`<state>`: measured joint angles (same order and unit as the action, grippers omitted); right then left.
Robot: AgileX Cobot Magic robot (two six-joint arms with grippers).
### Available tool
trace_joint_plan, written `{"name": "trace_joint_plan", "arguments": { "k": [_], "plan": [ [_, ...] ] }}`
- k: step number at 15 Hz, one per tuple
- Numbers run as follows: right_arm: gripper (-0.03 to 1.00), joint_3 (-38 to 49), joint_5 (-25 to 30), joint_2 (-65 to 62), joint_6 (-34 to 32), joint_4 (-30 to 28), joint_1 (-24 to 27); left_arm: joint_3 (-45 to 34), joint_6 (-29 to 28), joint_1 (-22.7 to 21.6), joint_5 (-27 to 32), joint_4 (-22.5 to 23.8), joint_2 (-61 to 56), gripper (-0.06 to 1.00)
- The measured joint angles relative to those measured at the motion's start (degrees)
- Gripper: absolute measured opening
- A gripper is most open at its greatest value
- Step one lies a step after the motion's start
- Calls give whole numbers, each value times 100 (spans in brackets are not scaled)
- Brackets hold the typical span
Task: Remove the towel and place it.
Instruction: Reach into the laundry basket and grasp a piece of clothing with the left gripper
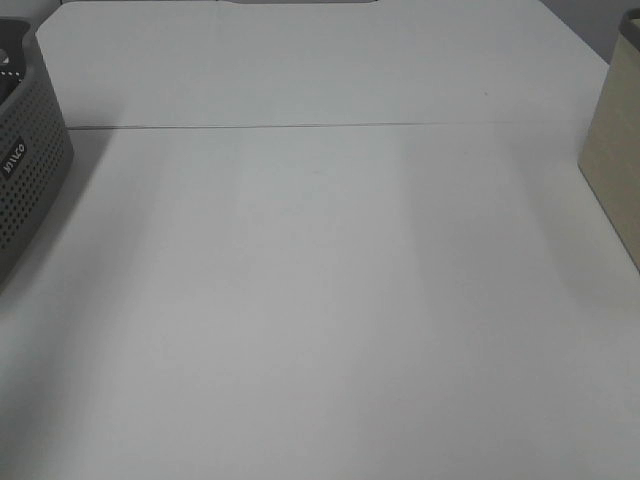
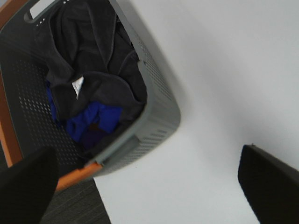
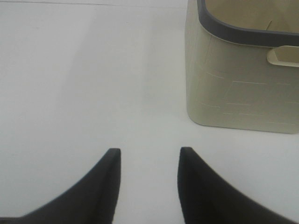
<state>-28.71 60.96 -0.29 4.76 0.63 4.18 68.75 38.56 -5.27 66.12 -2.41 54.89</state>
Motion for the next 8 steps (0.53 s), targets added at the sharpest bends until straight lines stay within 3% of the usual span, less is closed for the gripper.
{"name": "trace_joint_plan", "arguments": {
  "k": [3, 5, 8],
  "plan": [
    [41, 0, 0, 0, 0, 0, 0, 1375, 590, 0, 69, 195, 1713, 99],
    [41, 0, 0, 0, 0, 0, 0, 2200, 997, -29, 286, 665, 2790, 99],
    [41, 0, 0, 0, 0, 0, 0, 2825, 1455, -504, 292, 1272, 3896, 99]
  ]
}}
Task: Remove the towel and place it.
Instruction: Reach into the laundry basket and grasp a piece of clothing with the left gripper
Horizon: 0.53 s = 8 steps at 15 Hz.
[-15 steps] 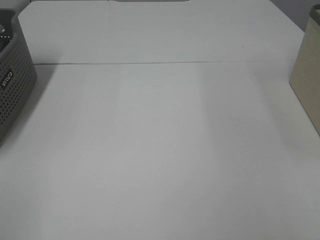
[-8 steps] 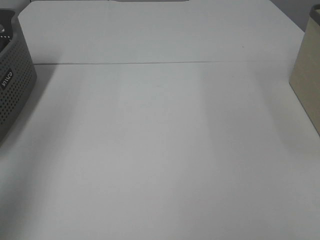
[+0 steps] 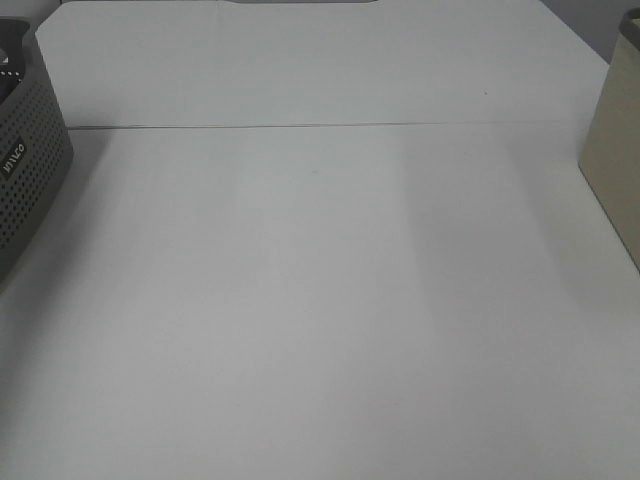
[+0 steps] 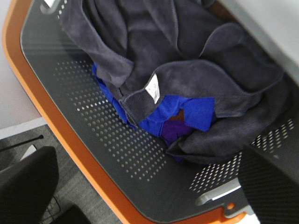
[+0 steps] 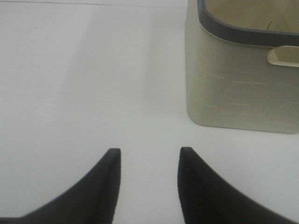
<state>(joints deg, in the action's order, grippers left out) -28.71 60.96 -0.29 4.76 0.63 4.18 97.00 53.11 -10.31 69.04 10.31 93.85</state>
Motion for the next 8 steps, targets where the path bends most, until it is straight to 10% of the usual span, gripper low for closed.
{"name": "trace_joint_plan", "arguments": {
  "k": [8],
  "plan": [
    [41, 0, 0, 0, 0, 0, 0, 57, 1558, -894, -1117, -92, 1719, 99]
  ]
}}
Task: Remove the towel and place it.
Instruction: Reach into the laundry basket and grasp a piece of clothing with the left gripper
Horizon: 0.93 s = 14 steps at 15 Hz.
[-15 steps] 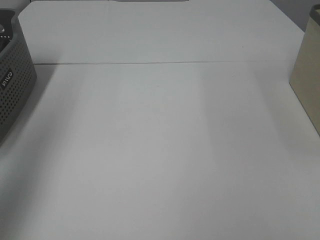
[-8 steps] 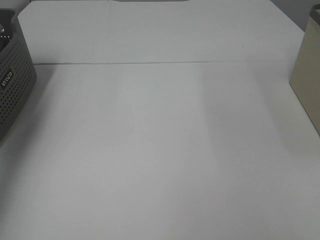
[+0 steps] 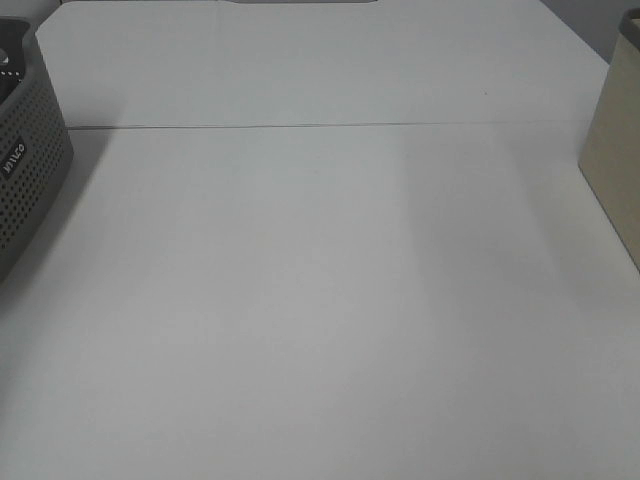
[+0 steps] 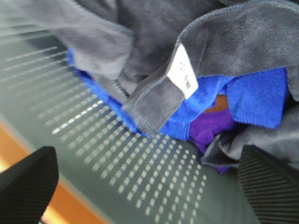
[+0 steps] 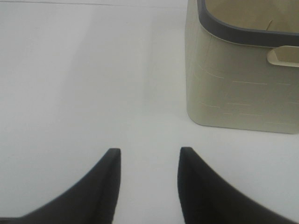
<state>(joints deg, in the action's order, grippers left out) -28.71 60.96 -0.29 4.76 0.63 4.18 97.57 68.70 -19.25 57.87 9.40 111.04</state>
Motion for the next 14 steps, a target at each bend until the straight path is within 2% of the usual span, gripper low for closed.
{"name": "trace_joint_plan", "arguments": {
  "k": [4, 12, 14],
  "plan": [
    [41, 0, 0, 0, 0, 0, 0, 0, 52, 0, -441, 29, 613, 99],
    [41, 0, 0, 0, 0, 6, 0, 34, 235, 218, -539, 29, 1140, 99],
    [41, 0, 0, 0, 0, 6, 0, 34, 235, 218, -533, 34, 1146, 94]
  ]
}}
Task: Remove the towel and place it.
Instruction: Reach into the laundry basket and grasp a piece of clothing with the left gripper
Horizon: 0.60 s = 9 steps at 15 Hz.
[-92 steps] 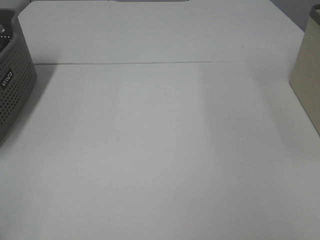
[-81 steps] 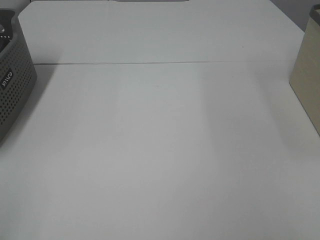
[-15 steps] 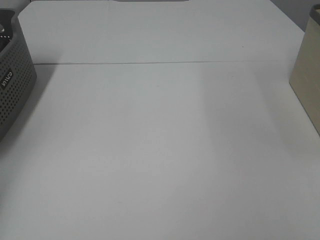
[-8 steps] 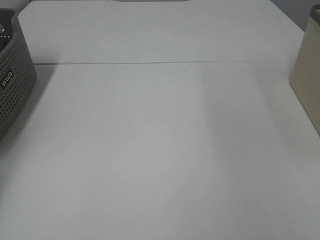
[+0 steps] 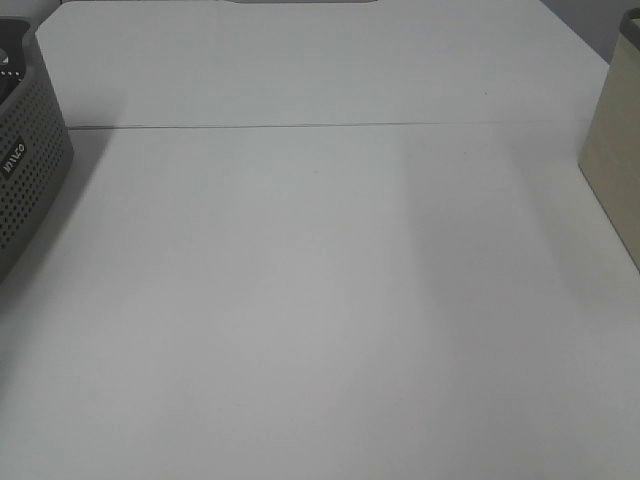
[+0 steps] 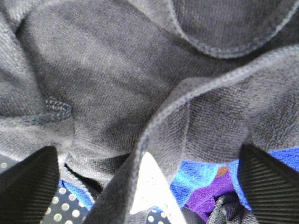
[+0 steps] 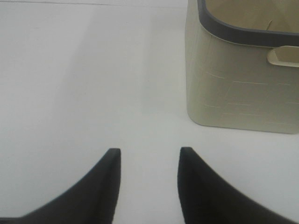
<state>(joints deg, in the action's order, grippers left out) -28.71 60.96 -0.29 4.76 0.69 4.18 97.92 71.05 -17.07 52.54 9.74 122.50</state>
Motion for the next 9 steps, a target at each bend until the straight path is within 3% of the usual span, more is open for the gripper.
{"name": "trace_joint_plan", "arguments": {
  "k": [1, 3, 4, 6, 9],
  "plan": [
    [41, 0, 0, 0, 0, 0, 0, 0, 0, 0, 0, 0, 0, 90],
    [41, 0, 0, 0, 0, 0, 0, 0, -11, 0, 6, 0, 0, 74],
    [41, 0, 0, 0, 0, 0, 0, 0, -17, 0, 6, 6, 0, 54],
    [41, 0, 0, 0, 0, 0, 0, 0, -34, 0, 6, 17, 0, 35],
    [41, 0, 0, 0, 0, 0, 0, 0, -34, 0, 6, 34, 0, 23]
  ]
}}
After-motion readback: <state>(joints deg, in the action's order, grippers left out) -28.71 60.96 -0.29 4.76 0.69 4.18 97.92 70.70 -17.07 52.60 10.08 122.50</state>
